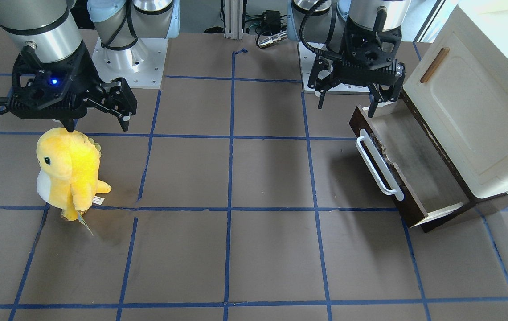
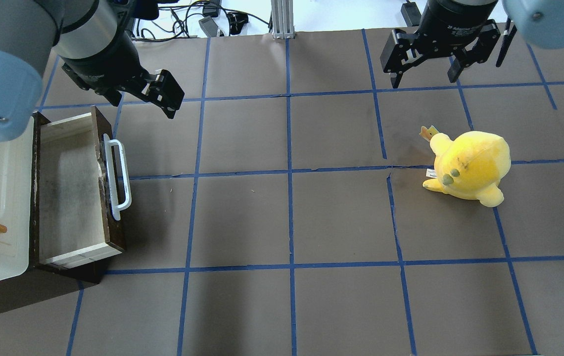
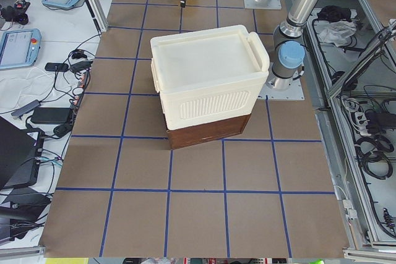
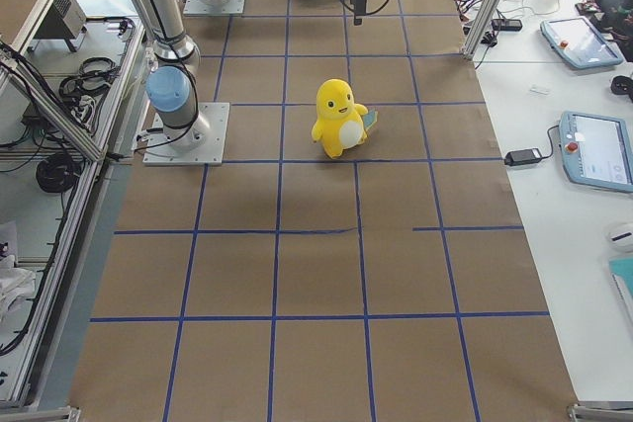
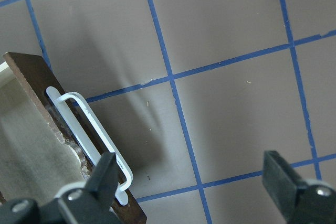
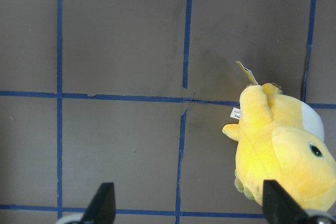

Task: Pull drawer sideways

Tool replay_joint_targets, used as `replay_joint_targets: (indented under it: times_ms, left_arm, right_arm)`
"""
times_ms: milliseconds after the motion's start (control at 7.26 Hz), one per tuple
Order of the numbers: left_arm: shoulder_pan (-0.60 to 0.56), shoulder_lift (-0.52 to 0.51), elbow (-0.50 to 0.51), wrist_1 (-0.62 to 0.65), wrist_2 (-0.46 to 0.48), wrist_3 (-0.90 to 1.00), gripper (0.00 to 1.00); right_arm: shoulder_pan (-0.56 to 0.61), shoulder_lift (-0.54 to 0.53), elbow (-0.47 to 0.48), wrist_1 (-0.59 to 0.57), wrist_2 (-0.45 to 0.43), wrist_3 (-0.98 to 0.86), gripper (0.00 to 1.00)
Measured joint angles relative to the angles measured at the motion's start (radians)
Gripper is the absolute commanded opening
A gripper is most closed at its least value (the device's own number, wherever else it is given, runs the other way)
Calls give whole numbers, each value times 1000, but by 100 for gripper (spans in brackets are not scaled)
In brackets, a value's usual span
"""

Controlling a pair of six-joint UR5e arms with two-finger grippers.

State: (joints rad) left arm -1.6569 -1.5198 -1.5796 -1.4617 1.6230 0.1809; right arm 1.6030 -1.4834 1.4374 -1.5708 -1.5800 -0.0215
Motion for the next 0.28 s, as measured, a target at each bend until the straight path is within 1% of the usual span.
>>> replay_joint_targets:
  times_ms: [275]
  left_arm:
    - [1, 5, -3, 2, -4, -6, 98]
  right_arm:
    - [0, 0, 0, 0, 0, 0, 100]
